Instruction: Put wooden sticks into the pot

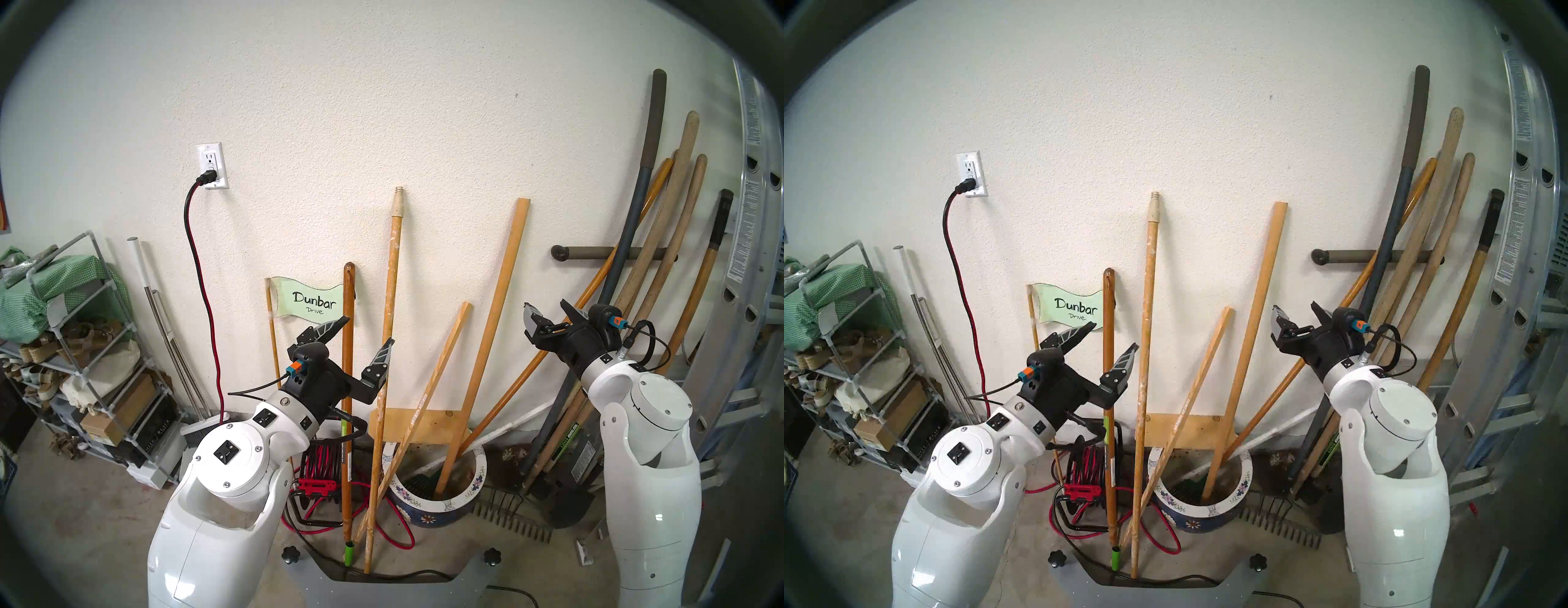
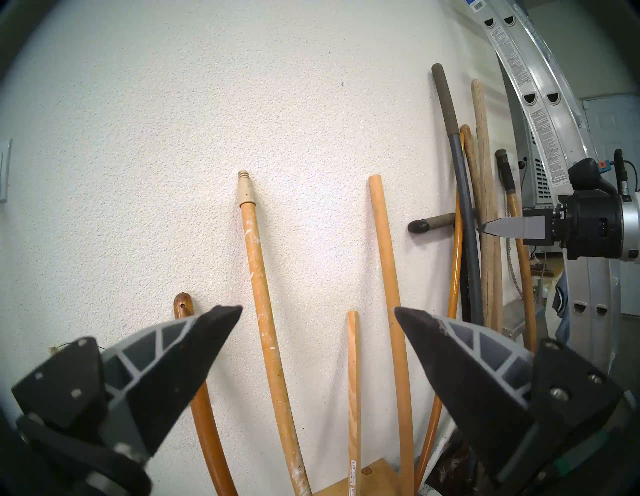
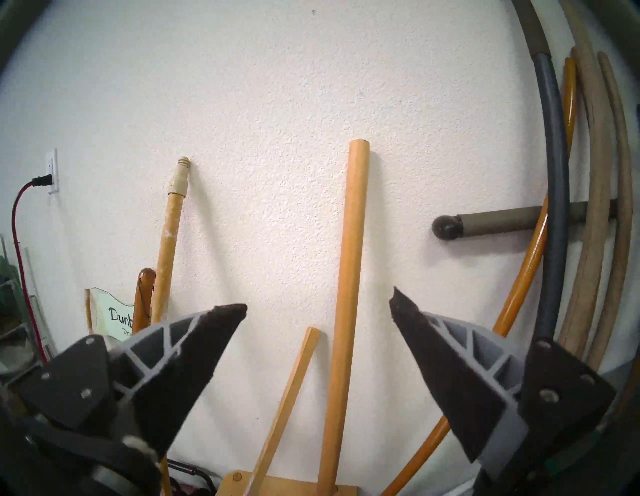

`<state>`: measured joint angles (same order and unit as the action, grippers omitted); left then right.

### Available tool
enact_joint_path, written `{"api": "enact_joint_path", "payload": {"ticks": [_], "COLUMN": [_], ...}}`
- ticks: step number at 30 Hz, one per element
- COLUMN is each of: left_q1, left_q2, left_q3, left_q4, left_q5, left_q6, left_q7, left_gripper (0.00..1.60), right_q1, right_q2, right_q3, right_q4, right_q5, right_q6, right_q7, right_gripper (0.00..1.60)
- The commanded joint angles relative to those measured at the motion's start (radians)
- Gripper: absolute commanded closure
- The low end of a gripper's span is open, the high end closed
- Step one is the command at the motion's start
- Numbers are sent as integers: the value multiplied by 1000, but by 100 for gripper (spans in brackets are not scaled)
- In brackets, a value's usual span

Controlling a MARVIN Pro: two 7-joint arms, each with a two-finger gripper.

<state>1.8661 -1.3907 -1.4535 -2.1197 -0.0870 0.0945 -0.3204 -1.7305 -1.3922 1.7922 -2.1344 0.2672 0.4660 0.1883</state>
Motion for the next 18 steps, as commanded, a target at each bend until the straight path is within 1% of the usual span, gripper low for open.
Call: {"api": "enact_joint_path", "payload": {"ticks": [1, 18], "left_q1": [0, 0], "left_q2": [0, 0], "left_q3": [0, 0], "left_q4": [0, 0], "left_q5": [0, 0], "left_q6": [0, 0], "left_q7": [0, 0], "left_gripper": [0, 0], "right_q1": [-27, -25], "right_q2": [-22, -27], "right_q3": [-10, -10], "right_q4": [-54, -59], "right_q5": [-5, -11], "right_q6": [55, 68], "right_q7": [-30, -33], "right_gripper": [6, 6]}}
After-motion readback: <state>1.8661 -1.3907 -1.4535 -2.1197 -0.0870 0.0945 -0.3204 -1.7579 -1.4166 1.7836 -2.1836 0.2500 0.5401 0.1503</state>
